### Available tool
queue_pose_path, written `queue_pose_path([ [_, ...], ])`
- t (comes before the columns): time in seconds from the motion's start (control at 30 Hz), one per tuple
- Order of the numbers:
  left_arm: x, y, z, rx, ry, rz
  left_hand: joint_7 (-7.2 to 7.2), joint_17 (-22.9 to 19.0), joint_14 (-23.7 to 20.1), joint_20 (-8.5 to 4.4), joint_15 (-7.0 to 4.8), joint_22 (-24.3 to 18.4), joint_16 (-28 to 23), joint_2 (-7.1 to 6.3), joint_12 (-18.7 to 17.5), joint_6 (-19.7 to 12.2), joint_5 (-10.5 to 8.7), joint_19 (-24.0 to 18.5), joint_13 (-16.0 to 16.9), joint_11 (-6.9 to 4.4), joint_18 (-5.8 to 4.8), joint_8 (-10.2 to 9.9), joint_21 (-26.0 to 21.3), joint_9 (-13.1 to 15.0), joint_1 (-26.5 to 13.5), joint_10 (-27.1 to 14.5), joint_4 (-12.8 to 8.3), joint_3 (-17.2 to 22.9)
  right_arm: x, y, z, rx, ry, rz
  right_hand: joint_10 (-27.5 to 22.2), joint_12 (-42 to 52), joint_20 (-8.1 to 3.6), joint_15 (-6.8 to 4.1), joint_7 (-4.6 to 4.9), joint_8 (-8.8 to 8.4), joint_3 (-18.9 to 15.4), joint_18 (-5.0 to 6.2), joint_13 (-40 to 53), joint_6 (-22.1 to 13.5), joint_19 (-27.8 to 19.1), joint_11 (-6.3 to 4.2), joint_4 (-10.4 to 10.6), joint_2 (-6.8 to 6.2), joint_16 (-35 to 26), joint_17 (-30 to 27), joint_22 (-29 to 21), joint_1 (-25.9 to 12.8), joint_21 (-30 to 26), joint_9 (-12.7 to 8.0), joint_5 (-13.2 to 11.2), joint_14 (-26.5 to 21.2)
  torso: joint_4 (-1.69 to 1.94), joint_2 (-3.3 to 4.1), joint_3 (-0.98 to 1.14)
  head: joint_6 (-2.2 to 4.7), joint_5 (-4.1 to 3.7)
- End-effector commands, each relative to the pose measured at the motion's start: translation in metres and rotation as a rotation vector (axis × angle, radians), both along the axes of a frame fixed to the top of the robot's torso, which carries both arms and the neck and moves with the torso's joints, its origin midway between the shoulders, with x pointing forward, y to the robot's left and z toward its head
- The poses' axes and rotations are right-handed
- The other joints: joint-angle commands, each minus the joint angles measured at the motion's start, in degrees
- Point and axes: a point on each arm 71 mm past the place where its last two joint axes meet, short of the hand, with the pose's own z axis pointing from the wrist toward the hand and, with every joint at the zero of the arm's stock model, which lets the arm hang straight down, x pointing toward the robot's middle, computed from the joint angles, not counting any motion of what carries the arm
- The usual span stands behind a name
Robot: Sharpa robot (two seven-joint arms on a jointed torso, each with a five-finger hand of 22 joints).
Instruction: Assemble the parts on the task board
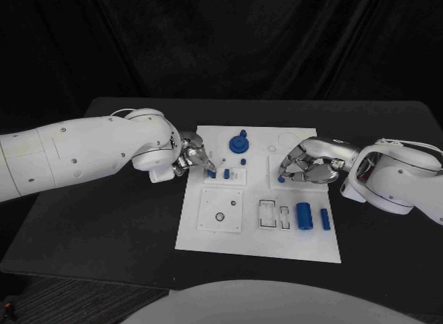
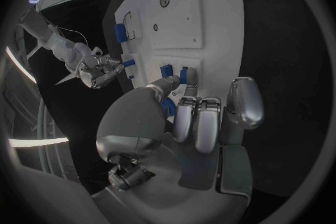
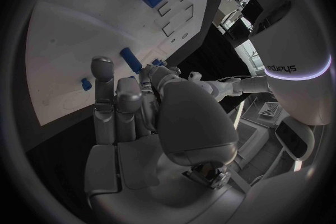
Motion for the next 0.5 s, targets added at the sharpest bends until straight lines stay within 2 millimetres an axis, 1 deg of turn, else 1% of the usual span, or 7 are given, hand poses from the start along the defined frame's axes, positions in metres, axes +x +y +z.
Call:
queue_pose_path([
  [0.03, -0.0004, -0.0014, -0.0011, -0.007, 0.0, -0.009, -0.29, 13.5, 4.8, 0.07, -0.14, 8.8, -0.1, 0.28, -0.3, -0.2, 0.23, -0.3, 9.7, -0.05, -0.13, 0.3, 0.1, 0.0, -0.3, -0.2, 0.3, 0.0, -0.0006, -0.0005, -0.0016, -0.003, 0.01, -0.008, -0.2, -0.1, -0.02, -0.09, -0.06, -0.39, 0.2, 1.13, 0.0, -0.4, -0.3, 0.05, 0.0, -0.07, -0.1, 0.0, 3.1, 0.7, 0.0, 0.1, 0.3, -0.3, 0.01, 0.03, -0.04, -0.01, -0.08],
  [0.1, -0.0006, -0.0013, -0.002, -0.007, 0.002, -0.01, -0.3, 13.4, 4.8, 0.07, -0.15, 8.8, -0.1, 0.33, -0.3, -0.2, 0.26, -0.4, 9.6, -0.06, -0.11, 0.3, 0.0, 0.1, -0.2, -0.2, 0.2, 0.1, -0.0007, -0.0005, -0.0016, -0.003, 0.01, -0.007, -0.2, -0.1, -0.02, -0.09, -0.06, -0.39, 0.2, 1.13, 0.0, -0.4, -0.3, 0.05, 0.0, -0.07, -0.1, 0.0, 3.1, 0.7, 0.0, 0.1, 0.3, -0.3, 0.02, 0.03, -0.05, -0.01, -0.15],
  [0.17, -0.0009, -0.0013, -0.0029, -0.007, 0.005, -0.011, -0.3, 13.4, 4.8, 0.07, -0.15, 8.8, -0.1, 0.33, -0.3, -0.2, 0.26, -0.4, 9.6, -0.06, -0.11, 0.3, 0.0, 0.1, -0.2, -0.2, 0.2, 0.1, -0.0006, -0.0006, -0.0016, -0.001, 0.011, -0.009, -0.2, -0.1, -0.02, -0.09, -0.06, -0.39, 0.2, 1.13, 0.0, -0.4, -0.3, 0.05, 0.0, -0.07, -0.1, 0.0, 3.1, 0.7, 0.0, 0.1, 0.3, -0.3, -0.04, -0.01, -0.01, -0.01, -0.11],
  [0.5, -0.0016, -0.0016, -0.0062, -0.011, 0.009, -0.013, -0.3, 13.4, 4.7, 0.07, -0.15, 8.8, -0.2, 0.39, -0.3, -0.3, 0.27, -0.4, 9.6, -0.06, -0.11, 0.3, 0.0, 0.1, -0.2, -0.3, 0.2, 0.1, -0.0007, -0.0014, -0.002, 0.01, 0.022, -0.016, -0.2, -0.1, -0.02, -0.09, -0.06, -0.39, 0.2, 1.13, 0.0, -0.4, -0.3, 0.05, 0.0, -0.07, -0.1, 0.0, 3.1, 0.7, 0.0, 0.1, 0.3, -0.3, -0.12, -0.15, 0.03, -0.01, -0.06],
])
